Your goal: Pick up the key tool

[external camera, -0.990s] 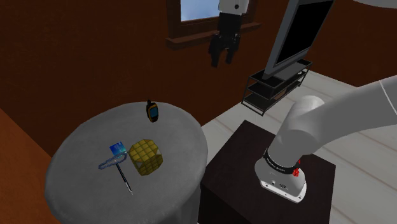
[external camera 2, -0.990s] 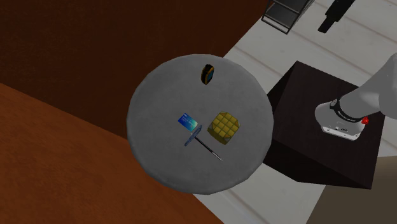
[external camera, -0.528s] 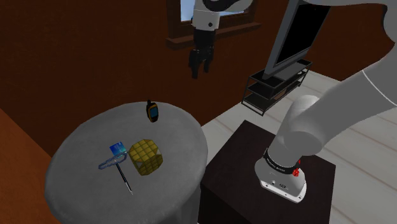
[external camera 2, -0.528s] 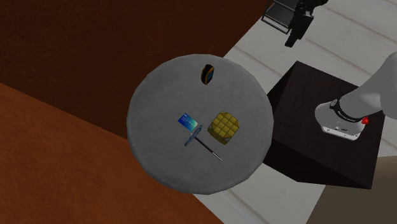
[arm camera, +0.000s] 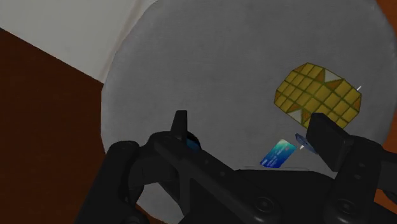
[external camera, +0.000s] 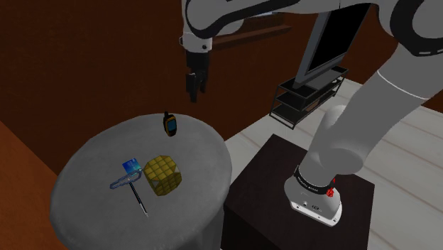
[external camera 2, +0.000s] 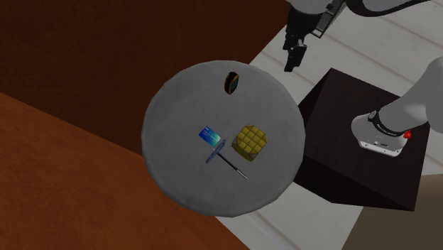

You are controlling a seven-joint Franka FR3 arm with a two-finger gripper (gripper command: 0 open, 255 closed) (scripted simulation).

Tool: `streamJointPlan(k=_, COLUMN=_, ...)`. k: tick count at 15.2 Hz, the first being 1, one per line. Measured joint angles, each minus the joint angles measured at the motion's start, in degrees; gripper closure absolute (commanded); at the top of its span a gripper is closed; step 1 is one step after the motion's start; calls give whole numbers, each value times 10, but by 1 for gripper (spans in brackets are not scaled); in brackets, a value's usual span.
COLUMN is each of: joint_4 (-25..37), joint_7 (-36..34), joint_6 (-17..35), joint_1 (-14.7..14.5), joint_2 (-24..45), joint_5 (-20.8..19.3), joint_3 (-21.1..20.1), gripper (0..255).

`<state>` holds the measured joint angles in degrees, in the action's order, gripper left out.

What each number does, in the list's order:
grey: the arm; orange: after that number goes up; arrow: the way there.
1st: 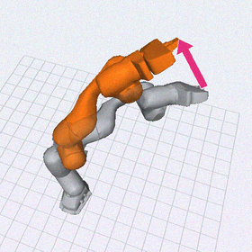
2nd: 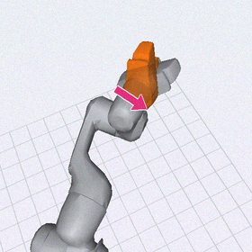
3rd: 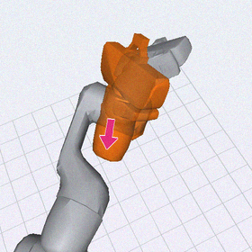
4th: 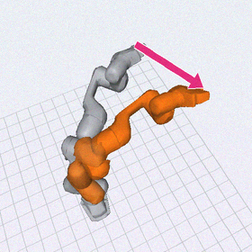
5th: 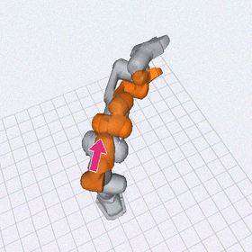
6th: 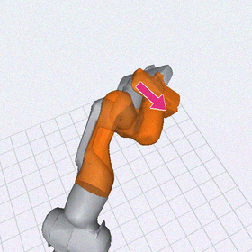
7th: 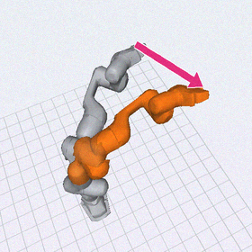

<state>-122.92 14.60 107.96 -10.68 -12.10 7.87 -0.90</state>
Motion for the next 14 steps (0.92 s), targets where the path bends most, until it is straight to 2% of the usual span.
streamJointPlan(k=8, joint_4=64, joint_7=78, joint_6=69, joint_1=-38, joint_2=133, joint_5=-12, joint_3=-34, gripper=0)
streamJointPlan(k=14, joint_4=135, joint_7=124, joint_6=101, joint_1=-67, joint_2=236, joint_5=-35, joint_3=-61, gripper=0)
